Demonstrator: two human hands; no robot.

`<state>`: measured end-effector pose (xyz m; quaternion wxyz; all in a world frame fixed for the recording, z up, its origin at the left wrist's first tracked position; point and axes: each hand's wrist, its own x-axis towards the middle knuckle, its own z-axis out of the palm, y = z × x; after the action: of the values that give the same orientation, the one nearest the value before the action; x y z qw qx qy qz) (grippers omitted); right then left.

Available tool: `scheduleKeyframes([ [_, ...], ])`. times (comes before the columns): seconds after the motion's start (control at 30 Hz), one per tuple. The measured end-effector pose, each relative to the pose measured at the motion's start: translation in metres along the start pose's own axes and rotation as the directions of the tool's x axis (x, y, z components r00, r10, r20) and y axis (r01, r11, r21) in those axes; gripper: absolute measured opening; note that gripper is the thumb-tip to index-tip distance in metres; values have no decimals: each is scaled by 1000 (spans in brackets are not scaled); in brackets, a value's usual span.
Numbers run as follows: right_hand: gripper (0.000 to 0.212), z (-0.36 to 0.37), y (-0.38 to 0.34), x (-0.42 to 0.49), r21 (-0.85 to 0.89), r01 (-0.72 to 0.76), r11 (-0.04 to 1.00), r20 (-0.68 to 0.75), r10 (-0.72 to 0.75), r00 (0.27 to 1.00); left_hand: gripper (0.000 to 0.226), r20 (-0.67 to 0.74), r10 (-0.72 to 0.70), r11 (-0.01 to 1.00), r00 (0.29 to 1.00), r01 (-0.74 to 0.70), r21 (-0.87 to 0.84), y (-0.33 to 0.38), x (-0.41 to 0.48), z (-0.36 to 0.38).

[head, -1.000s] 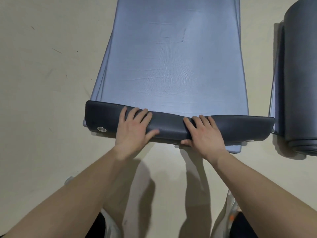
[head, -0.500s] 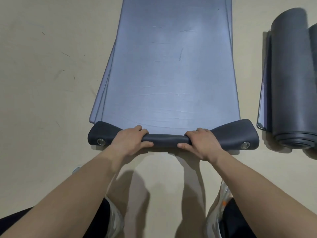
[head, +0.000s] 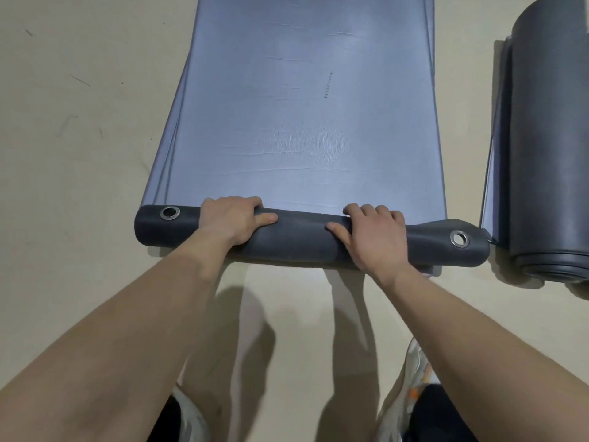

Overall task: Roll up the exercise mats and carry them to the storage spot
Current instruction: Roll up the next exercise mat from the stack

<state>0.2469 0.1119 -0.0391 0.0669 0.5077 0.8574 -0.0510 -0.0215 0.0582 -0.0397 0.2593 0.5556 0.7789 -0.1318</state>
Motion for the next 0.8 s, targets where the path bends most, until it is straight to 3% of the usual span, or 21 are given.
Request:
scheduleKeyframes([
  [0.07, 75, 9, 1, -20, -38, 82, 996, -98, -86, 991, 54, -10, -57, 997, 998, 57, 43, 4, 6, 0],
  [0.17, 109, 13, 14, -22, -90, 157, 983, 36, -155, 987, 52, -236, -99, 990, 967, 120, 76, 23, -1, 7],
  [0.23, 112, 5, 15, -5, -84, 156, 984, 110, -146, 983, 46, -439, -23, 995, 898, 63, 76, 31, -15, 19],
  [0.3, 112, 0, 15, 9, -74, 189, 979, 168, -174, 970, 58, -514, 91, 996, 853, -84, 39, 25, -27, 33],
  [0.4, 115, -5, 22, 25, -20, 212, 977, 249, -201, 947, 111, -315, 261, 961, 912, -215, 175, 3, -30, 41],
  [0.47, 118, -9, 24, 35, 12, 226, 974, 291, -219, 931, 127, -199, 305, 936, 931, -254, 246, -6, -20, 36],
  [0.6, 127, -16, 27, 58, 93, 197, 976, 277, -216, 936, 107, -159, 366, 925, 917, -339, 172, -10, 10, 17],
  [0.73, 103, 4, 32, 36, -108, 295, 949, 30, -294, 955, 101, -137, 383, 923, 913, -382, 36, -16, 26, 7],
  [0.8, 106, 15, 26, 21, -179, 258, 950, 22, -258, 966, 101, -166, 377, 926, 911, -366, 93, -16, 23, 12],
])
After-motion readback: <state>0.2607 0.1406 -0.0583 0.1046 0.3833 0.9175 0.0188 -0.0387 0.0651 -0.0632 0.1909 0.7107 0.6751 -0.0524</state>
